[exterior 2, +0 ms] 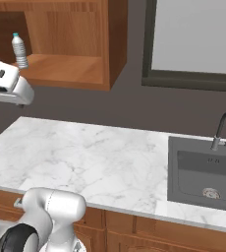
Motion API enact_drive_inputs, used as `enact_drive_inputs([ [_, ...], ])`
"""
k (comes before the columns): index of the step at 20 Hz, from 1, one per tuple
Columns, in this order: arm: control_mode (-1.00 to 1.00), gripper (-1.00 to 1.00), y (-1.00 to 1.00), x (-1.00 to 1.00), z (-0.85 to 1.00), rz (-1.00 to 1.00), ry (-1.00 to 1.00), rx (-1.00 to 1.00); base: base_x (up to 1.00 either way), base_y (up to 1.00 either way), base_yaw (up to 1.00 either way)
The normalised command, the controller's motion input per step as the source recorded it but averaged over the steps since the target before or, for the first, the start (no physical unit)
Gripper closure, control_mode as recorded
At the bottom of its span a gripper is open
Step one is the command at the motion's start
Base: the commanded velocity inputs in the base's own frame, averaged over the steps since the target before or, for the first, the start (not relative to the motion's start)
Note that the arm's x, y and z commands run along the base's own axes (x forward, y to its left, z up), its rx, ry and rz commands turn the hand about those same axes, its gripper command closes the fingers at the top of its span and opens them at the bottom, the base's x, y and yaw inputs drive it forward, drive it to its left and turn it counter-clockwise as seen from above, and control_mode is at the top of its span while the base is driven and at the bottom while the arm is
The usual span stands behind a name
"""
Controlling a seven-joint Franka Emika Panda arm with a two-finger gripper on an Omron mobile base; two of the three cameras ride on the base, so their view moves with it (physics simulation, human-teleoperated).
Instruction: Sort all alcoholic drinks to one cabinet, and non-alcoholic drinks to the other.
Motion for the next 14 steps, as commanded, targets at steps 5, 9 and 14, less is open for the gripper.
enact_drive_inputs([
  [5,-1.00,-1.00,-0.05,-0.17,-0.30,0.00,0.05,0.00,0.00,0.00,0.00],
  [9,-1.00,-1.00,-0.05,0.00,-0.35,0.00,0.03,0.02,0.00,0.00,0.00],
  [14,-1.00,-1.00,0.00,0.00,-0.31,0.00,0.01,0.01,0.00,0.00,0.00],
])
